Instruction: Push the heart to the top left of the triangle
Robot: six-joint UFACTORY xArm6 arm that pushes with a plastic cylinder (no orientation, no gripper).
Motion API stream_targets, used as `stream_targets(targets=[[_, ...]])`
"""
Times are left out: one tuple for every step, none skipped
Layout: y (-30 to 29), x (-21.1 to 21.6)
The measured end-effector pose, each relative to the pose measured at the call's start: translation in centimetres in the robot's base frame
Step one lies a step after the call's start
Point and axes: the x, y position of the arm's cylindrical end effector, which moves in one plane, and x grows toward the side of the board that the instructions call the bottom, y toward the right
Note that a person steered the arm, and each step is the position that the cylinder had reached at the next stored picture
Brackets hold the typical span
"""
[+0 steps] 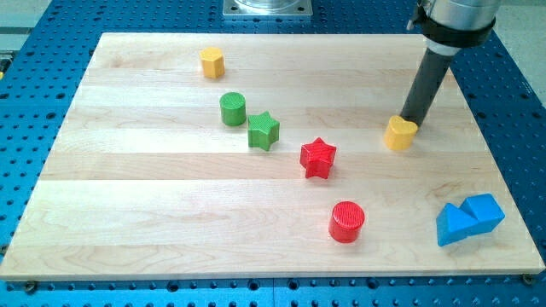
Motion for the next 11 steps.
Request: stream_targets(targets=[[-0.7, 2.6], [-0.2, 9.2], [0.3, 8.2], [0.2, 3.8], [-2.0, 2.9], [-3.4, 3.1], [-2.8, 6.6], [-3.4, 4.4], [-6.3, 4.3], [-5.9, 4.8], [-5.9, 4.8]])
